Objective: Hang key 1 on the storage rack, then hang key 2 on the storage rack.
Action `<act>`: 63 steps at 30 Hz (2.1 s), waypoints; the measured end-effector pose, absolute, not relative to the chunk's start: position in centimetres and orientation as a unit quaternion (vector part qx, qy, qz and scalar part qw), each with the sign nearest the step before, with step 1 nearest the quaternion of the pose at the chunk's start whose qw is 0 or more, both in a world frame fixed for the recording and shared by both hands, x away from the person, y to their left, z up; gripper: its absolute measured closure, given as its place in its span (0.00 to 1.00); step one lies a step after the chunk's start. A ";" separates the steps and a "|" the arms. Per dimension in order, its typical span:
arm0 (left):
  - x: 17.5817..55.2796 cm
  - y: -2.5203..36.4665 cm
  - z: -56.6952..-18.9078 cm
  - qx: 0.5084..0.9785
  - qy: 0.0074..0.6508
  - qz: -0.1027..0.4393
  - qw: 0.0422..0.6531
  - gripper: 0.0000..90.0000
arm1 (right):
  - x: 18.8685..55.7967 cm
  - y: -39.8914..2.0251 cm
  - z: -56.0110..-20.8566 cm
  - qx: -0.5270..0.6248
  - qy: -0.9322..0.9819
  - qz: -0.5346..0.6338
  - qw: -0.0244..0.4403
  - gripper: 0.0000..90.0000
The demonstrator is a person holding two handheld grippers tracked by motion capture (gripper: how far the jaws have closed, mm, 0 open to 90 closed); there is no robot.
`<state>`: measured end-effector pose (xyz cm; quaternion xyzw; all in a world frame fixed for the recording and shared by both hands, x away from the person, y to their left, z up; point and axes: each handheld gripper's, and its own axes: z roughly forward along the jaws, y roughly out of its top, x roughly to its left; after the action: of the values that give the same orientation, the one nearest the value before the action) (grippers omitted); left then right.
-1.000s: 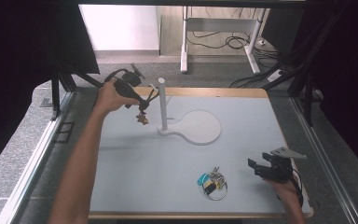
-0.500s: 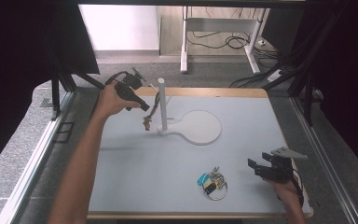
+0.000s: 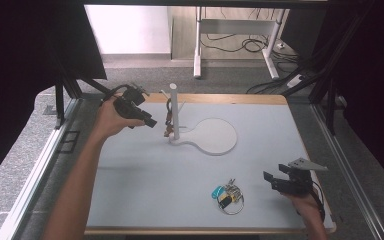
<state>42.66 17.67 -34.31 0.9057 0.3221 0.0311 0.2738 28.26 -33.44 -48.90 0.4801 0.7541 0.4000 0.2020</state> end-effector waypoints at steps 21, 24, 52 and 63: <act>35.0 20.6 -38.0 0.897 0.317 0.036 0.307 0.58 | 27.5 -30.4 -48.1 0.426 0.784 0.401 0.207 0.32; 34.0 20.8 -39.0 0.895 0.316 0.034 0.312 0.56 | 27.4 -30.2 -48.0 0.425 0.785 0.401 0.206 0.33; 31.4 19.9 -44.8 0.900 0.300 0.007 0.316 0.47 | 27.2 -28.4 -45.9 0.337 0.850 0.369 0.164 0.37; 29.9 19.6 -45.2 0.904 0.290 0.021 0.314 0.45 | 27.0 -25.4 -45.4 0.258 0.917 0.284 0.111 0.47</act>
<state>29.86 19.65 -45.24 0.9039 0.2899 0.0211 0.3139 27.02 -25.45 -45.44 0.2583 0.9166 0.2843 0.1107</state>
